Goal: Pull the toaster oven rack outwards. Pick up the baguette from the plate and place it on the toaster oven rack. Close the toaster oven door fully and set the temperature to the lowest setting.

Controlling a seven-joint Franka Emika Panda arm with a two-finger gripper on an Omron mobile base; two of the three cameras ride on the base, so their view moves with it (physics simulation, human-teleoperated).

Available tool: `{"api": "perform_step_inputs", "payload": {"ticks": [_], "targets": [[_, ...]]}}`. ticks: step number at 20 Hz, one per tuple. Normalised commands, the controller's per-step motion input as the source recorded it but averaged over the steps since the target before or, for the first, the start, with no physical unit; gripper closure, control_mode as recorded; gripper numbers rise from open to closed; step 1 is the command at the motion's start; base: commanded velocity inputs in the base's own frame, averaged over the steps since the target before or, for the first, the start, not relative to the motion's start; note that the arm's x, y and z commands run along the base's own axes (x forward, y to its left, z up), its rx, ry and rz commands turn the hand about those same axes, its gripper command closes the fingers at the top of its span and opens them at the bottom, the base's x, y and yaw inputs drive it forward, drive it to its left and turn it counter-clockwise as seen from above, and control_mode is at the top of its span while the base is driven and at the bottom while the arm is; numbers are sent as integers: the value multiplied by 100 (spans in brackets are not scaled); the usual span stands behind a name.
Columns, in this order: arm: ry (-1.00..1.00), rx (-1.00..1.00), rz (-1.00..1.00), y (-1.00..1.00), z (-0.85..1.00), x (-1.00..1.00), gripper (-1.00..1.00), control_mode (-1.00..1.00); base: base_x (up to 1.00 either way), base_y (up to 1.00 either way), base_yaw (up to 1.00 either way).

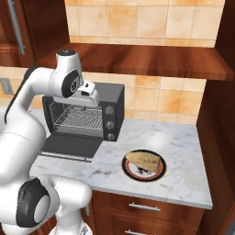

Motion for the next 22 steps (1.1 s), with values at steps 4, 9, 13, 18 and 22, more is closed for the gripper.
{"api": "perform_step_inputs", "payload": {"ticks": [4,9,13,18,22], "targets": [[0,-2,0,7,-2,-24,-100,-100,0,0,0],[-5,-20,4,52,-7,-62,-100,-100,0,0,0],[-2,-27,4,59,-29,-26,-100,-100,0,0,0],[0,-29,5,55,-51,0,-100,-100,0,0,0],[0,-26,6,47,-48,15,-100,-100,0,0,0]]}}
